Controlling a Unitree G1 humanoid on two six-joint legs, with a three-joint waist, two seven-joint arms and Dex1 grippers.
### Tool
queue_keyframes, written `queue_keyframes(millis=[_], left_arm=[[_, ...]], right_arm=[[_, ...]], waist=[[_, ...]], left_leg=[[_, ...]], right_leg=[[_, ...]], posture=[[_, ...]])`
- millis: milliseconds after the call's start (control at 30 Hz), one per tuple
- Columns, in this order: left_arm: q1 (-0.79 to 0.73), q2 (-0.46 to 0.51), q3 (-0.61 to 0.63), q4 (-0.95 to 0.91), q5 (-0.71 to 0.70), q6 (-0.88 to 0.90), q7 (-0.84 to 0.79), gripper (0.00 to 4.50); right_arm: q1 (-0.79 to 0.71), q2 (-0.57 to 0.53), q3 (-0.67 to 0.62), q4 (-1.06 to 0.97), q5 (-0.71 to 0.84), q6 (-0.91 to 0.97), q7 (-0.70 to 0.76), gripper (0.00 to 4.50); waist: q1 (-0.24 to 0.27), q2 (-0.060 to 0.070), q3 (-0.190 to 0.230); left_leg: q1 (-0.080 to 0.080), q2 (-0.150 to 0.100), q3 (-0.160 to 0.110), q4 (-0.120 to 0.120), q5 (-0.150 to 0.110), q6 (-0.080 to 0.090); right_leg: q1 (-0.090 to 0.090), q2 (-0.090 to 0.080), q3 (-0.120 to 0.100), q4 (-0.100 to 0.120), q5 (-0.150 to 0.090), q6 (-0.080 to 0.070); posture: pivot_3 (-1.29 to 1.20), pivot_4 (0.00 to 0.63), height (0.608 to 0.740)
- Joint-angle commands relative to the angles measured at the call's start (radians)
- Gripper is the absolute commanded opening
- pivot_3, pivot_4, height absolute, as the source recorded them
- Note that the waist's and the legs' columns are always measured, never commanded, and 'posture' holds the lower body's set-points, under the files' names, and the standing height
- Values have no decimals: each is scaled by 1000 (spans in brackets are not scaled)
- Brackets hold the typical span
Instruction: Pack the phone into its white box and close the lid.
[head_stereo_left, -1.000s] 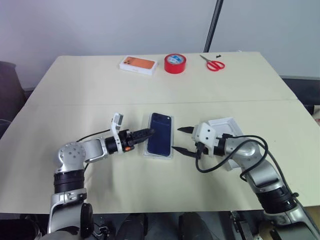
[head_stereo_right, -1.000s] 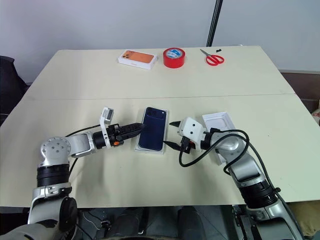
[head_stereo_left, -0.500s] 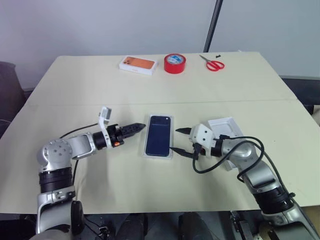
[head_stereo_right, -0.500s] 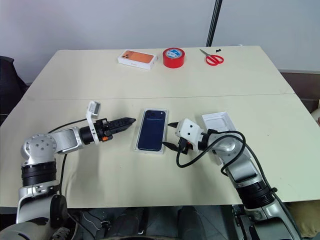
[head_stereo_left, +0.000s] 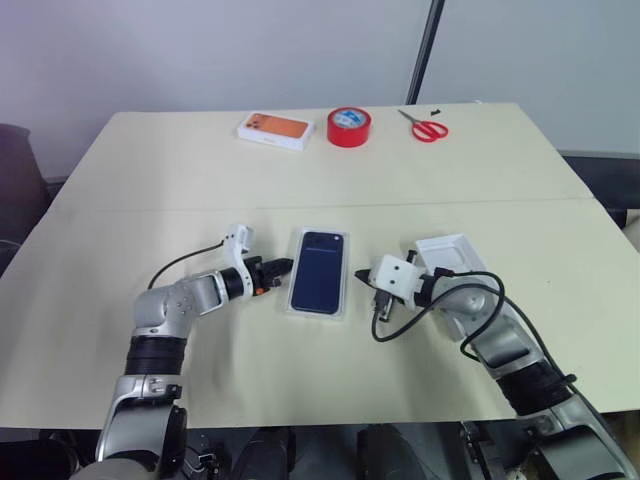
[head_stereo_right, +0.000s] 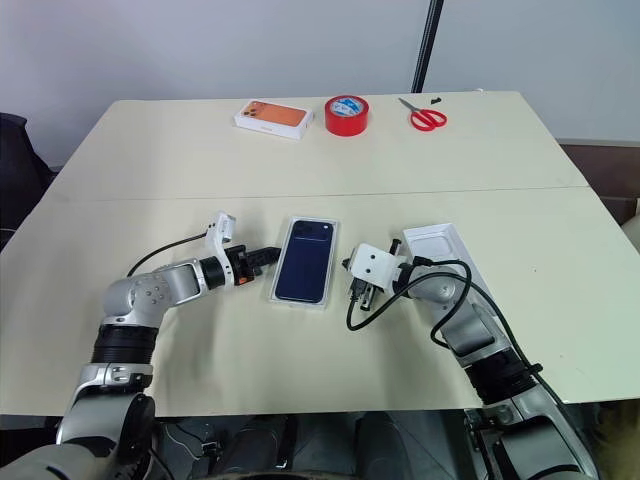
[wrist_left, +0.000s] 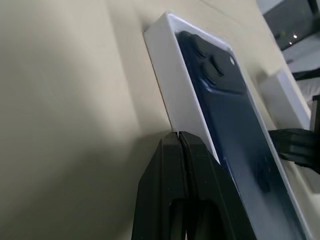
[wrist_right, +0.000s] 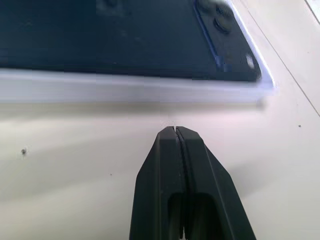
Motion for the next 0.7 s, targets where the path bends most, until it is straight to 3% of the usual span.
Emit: queue_keyframes(millis=[33,433,700], left_arm=[[-5,-44,-23,-40,-34,49,-19,57],[-31,-179,-11,-63,-32,89,9,57],[-46,-171,-29,-28,-15,89,-27,57]], right_arm=[[-7,-2,-9,-38,2,-4,2,41],[121,-175,-157,-116,33,-4,35,41],[192,-272,-240,-103,64,-41,60,41]], waist=[[3,0,0],[33,0,0],[23,0,0]], left_leg=[[0,0,0,0,0,0],[0,-2,0,1,-1,1],[0,-1,0,1,-1,1]], right_leg=[[0,0,0,0,0,0],[3,-1,0,-4,0,0],[4,0,-1,-4,0,0]], posture=[[0,150,740],[0,150,740],[0,150,740]])
